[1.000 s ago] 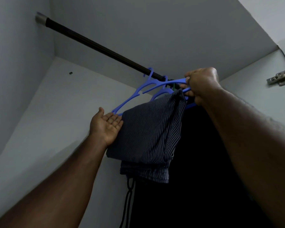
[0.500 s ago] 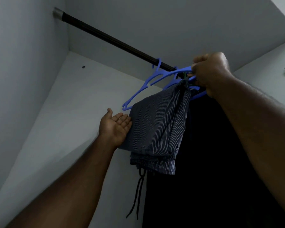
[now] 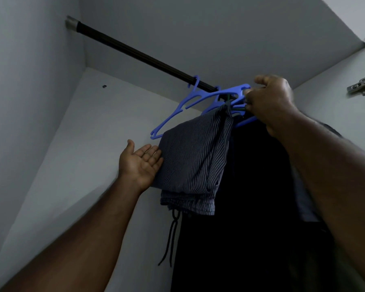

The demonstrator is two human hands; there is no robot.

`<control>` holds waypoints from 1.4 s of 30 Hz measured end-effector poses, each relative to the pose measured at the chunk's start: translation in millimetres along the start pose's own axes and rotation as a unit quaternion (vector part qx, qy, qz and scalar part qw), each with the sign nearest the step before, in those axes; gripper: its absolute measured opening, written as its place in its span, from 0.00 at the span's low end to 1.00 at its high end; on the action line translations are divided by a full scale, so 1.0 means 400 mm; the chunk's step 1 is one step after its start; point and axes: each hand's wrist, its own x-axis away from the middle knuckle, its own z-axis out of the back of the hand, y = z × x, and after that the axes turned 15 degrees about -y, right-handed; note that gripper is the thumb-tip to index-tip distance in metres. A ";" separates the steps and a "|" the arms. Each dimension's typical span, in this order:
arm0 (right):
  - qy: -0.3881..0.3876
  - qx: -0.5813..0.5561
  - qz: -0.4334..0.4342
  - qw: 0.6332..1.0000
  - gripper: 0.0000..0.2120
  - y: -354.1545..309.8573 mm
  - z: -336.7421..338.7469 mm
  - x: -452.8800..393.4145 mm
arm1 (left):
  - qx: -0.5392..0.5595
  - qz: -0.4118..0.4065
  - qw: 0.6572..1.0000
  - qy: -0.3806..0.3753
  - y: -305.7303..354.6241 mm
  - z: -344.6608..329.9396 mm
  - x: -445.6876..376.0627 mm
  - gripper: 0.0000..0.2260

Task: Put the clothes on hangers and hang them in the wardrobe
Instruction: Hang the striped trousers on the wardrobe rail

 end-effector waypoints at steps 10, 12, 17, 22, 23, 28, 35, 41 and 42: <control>-0.056 0.117 0.046 0.990 0.26 -0.003 0.101 0.194 | -0.250 -0.015 0.968 0.008 -0.064 -0.106 0.164 0.22; -0.072 0.124 0.049 0.988 0.27 -0.003 0.114 0.221 | -0.301 -0.027 0.953 0.006 -0.083 -0.144 0.189 0.15; -0.116 0.163 0.089 0.976 0.30 -0.007 0.143 0.286 | -0.478 -0.096 0.873 0.012 -0.108 -0.209 0.244 0.15; -0.157 0.262 0.116 0.945 0.32 -0.040 0.207 0.400 | -0.568 -0.134 0.812 0.023 -0.146 -0.282 0.314 0.23; -0.172 0.291 0.111 0.935 0.33 -0.048 0.222 0.424 | -0.580 -0.145 0.801 0.016 -0.160 -0.299 0.329 0.24; -0.199 0.388 0.104 0.894 0.35 -0.070 0.278 0.534 | -0.644 -0.155 0.749 -0.017 -0.245 -0.375 0.433 0.32; -0.226 0.464 0.087 0.852 0.36 -0.032 0.385 0.704 | -0.691 -0.115 0.711 -0.064 -0.373 -0.426 0.604 0.33; -0.216 0.524 0.066 0.821 0.32 -0.009 0.556 0.802 | -0.701 -0.099 0.698 -0.111 -0.482 -0.549 0.731 0.33; -0.212 0.532 0.062 0.817 0.32 -0.008 0.594 0.816 | -0.700 -0.101 0.697 -0.120 -0.507 -0.585 0.748 0.33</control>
